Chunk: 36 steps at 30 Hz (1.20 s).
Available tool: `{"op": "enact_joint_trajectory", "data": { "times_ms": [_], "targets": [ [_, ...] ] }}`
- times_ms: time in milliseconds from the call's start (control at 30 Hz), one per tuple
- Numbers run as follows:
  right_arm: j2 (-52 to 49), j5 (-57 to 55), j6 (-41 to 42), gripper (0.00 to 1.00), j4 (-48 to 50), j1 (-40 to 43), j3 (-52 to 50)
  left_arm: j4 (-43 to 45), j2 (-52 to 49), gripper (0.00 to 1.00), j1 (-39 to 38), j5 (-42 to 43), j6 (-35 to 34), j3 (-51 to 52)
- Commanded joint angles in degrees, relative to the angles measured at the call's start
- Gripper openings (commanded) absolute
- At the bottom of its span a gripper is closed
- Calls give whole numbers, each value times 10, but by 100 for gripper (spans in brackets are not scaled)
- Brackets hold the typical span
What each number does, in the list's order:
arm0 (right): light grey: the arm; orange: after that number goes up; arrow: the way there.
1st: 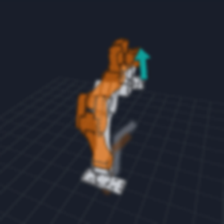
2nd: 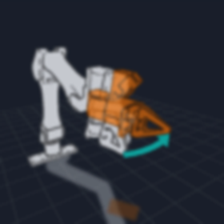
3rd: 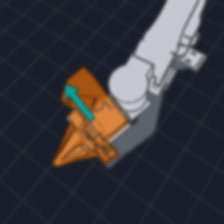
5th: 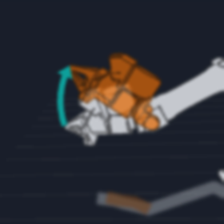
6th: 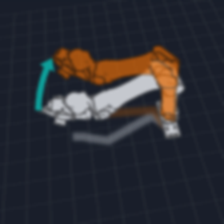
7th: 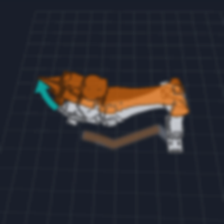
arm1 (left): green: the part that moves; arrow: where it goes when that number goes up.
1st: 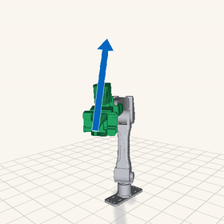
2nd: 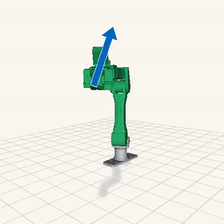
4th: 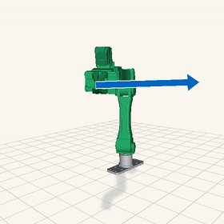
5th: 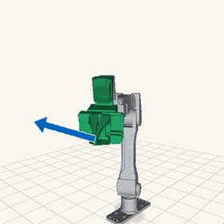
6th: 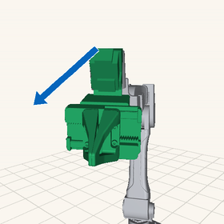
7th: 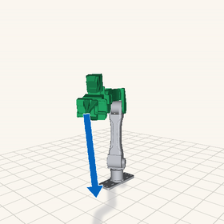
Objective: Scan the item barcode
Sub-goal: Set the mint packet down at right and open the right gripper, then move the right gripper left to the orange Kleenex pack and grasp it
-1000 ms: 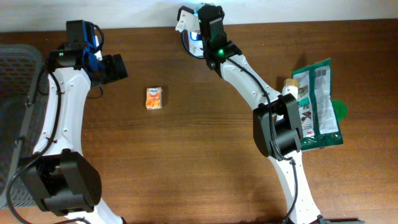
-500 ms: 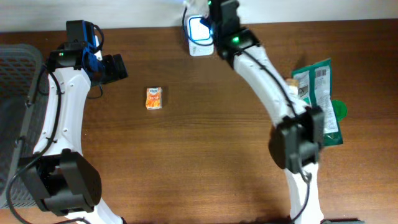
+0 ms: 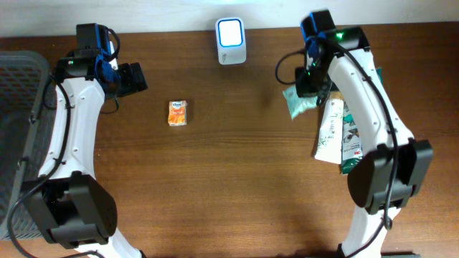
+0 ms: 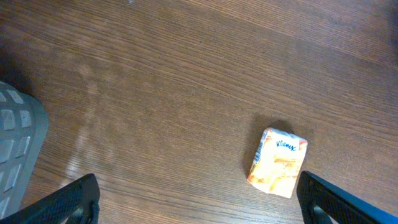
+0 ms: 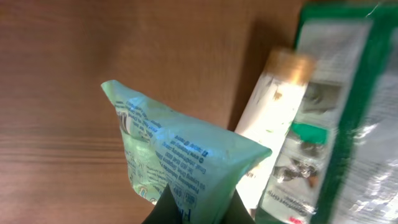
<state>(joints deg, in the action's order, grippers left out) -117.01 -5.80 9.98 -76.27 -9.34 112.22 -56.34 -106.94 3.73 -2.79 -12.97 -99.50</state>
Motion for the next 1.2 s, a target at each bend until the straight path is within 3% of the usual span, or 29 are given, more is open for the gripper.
{"op": "enact_joint_trajectory", "data": {
  "times_ms": [0,67,100,133,167,233,433,567,667,700,767,933,1167],
  "targets": [
    [-14,26,43,4,33,31,-82,1,8,99,2,4,5,2],
    [-14,26,43,4,63,51,-126,1,8,99,3,4,5,2],
    [-14,26,43,9,74,61,-143,1,8,99,3,4,5,2],
    [-14,26,42,22,73,66,-147,1,8,99,2,4,5,2],
    [-14,26,42,28,73,71,-148,1,8,99,2,4,5,2],
    [-14,26,38,33,71,79,-148,1,8,99,2,4,5,2],
    [-14,50,-20,33,-7,79,-35,1,8,99,2,4,5,2],
    [-15,262,-36,33,47,27,20,1,8,99,3,4,5,2],
    [-25,291,40,32,121,-43,16,1,8,99,2,4,5,2],
    [-40,266,113,29,174,-94,16,1,8,99,2,4,5,2],
    [-63,219,175,29,234,-149,16,1,8,99,1,4,5,2],
    [-148,201,257,28,388,-244,16,1,8,99,2,4,5,2],
    [-211,163,287,28,443,-282,16,1,8,99,2,4,5,2]
  ]
}}
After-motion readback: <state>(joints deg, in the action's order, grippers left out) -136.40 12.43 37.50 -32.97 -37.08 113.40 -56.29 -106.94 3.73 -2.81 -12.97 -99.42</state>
